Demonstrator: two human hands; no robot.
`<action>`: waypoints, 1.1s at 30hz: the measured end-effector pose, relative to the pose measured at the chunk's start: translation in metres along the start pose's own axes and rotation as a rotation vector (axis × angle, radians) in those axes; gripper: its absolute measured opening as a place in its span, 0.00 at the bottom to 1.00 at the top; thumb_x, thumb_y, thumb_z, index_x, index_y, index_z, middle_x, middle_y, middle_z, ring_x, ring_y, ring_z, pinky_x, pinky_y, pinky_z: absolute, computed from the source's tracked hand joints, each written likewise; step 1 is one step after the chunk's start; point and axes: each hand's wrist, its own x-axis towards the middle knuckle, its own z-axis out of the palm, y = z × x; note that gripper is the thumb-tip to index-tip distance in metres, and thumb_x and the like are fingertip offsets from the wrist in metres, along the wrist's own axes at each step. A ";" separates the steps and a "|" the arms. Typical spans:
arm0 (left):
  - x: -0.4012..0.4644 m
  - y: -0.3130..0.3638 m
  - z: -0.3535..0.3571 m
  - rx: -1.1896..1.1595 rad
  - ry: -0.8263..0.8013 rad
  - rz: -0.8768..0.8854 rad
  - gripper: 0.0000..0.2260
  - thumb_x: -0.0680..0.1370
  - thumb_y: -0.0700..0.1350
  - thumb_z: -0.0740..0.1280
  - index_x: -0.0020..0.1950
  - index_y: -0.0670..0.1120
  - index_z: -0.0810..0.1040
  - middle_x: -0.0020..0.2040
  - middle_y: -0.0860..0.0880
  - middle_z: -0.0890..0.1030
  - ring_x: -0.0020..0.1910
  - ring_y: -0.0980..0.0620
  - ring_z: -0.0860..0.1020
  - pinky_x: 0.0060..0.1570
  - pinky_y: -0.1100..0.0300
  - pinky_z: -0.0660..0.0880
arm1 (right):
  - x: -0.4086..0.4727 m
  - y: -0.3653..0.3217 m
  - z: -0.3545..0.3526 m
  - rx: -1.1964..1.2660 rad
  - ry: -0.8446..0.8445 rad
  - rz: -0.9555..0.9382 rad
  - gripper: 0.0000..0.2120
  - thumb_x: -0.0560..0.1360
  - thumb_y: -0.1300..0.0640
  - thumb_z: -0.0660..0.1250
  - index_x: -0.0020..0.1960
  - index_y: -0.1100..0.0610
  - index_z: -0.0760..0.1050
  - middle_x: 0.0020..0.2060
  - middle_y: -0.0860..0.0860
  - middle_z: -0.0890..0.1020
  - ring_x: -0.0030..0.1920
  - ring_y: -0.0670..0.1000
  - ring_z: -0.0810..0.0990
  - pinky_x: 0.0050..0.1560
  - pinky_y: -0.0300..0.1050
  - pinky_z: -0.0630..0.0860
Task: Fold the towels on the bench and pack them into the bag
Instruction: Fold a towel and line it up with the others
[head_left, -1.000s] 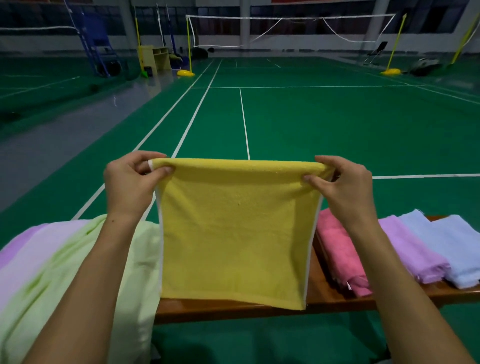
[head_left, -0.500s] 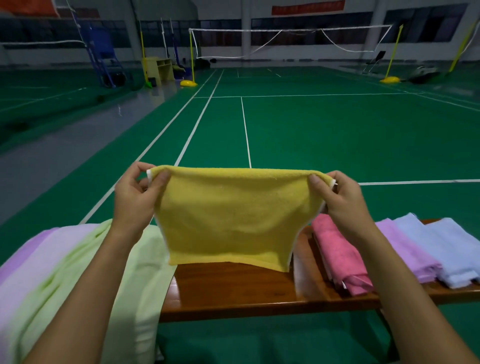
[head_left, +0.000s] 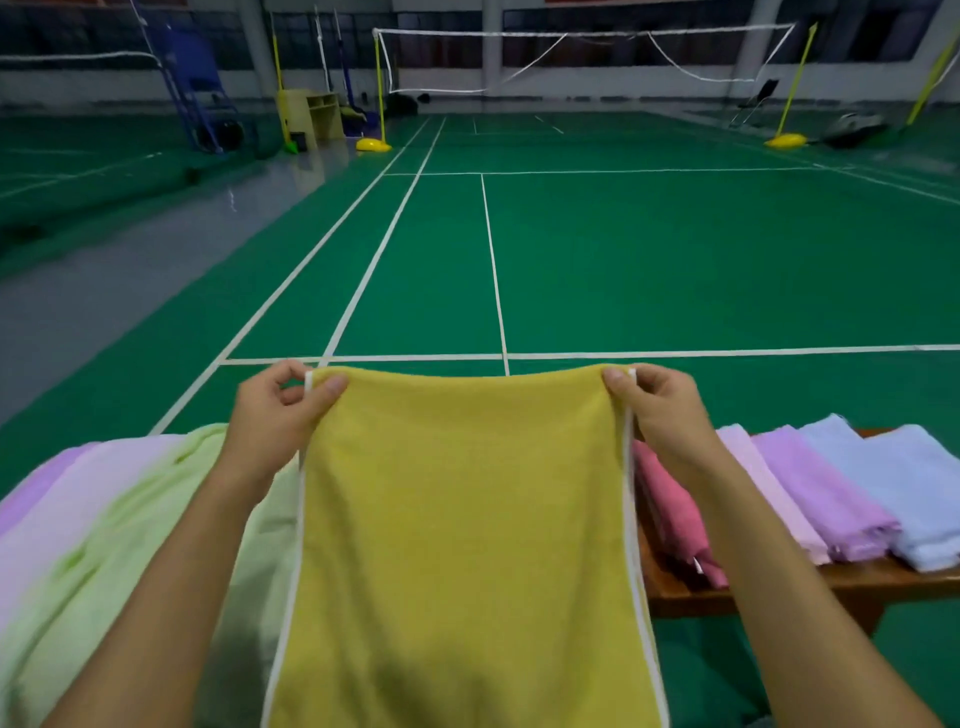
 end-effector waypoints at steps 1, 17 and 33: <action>0.006 -0.014 0.003 0.083 0.024 0.013 0.10 0.78 0.45 0.77 0.45 0.40 0.79 0.41 0.39 0.85 0.38 0.48 0.81 0.40 0.53 0.79 | 0.009 0.014 0.006 -0.081 0.027 -0.002 0.23 0.77 0.41 0.75 0.43 0.62 0.81 0.37 0.53 0.82 0.39 0.51 0.78 0.42 0.53 0.75; 0.043 -0.106 0.057 0.835 0.060 -0.129 0.23 0.78 0.57 0.76 0.71 0.56 0.78 0.67 0.54 0.81 0.59 0.48 0.81 0.51 0.48 0.76 | 0.034 0.103 0.052 -0.781 0.140 0.126 0.20 0.83 0.56 0.66 0.73 0.62 0.73 0.58 0.64 0.84 0.62 0.65 0.81 0.59 0.55 0.75; -0.046 -0.077 0.091 0.670 -0.561 0.082 0.09 0.77 0.55 0.76 0.56 0.63 0.81 0.49 0.69 0.84 0.43 0.60 0.82 0.46 0.50 0.82 | -0.076 0.088 0.012 -1.035 -0.236 0.340 0.27 0.78 0.36 0.67 0.63 0.57 0.68 0.52 0.50 0.80 0.52 0.56 0.80 0.50 0.53 0.76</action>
